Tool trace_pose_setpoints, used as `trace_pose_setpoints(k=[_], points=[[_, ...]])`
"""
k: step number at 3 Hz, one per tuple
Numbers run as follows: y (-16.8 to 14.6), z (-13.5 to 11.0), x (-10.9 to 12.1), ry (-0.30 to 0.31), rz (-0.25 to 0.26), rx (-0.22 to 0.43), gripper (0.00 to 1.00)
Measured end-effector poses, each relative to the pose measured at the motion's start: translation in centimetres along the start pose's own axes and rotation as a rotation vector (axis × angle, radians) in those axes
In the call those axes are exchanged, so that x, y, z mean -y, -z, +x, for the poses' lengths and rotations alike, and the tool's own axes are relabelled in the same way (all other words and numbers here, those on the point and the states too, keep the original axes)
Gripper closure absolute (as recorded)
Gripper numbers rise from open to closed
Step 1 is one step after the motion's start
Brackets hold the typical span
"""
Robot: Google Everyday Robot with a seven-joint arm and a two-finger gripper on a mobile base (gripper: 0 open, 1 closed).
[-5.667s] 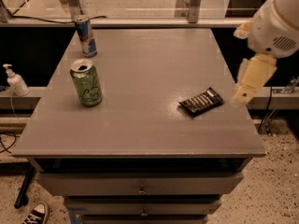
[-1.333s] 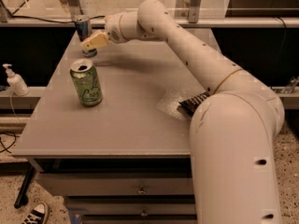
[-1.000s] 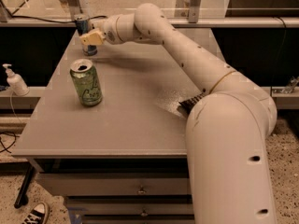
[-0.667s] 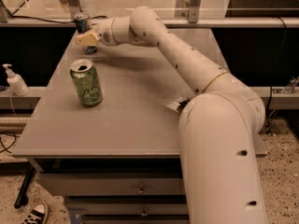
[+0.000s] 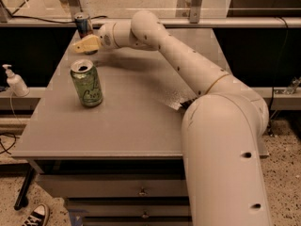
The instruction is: Pick redbull can
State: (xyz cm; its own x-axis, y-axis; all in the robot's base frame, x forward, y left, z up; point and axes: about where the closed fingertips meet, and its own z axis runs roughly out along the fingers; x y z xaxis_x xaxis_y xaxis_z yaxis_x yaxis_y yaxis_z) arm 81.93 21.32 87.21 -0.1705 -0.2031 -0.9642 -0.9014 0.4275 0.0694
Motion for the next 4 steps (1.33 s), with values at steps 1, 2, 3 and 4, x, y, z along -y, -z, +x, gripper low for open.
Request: trace_pose_setpoints(k=[1, 2, 3, 4], points=[[0.43, -0.03, 0.08, -0.003, 0.011, 0.009, 0.16], [0.67, -0.37, 0.2, -0.004, 0.018, 0.02, 0.41], [0.53, -0.58, 0.15, -0.01, 0.018, 0.029, 0.64], [1.0, -0.99, 0.07, -0.01, 0.021, 0.043, 0.87]])
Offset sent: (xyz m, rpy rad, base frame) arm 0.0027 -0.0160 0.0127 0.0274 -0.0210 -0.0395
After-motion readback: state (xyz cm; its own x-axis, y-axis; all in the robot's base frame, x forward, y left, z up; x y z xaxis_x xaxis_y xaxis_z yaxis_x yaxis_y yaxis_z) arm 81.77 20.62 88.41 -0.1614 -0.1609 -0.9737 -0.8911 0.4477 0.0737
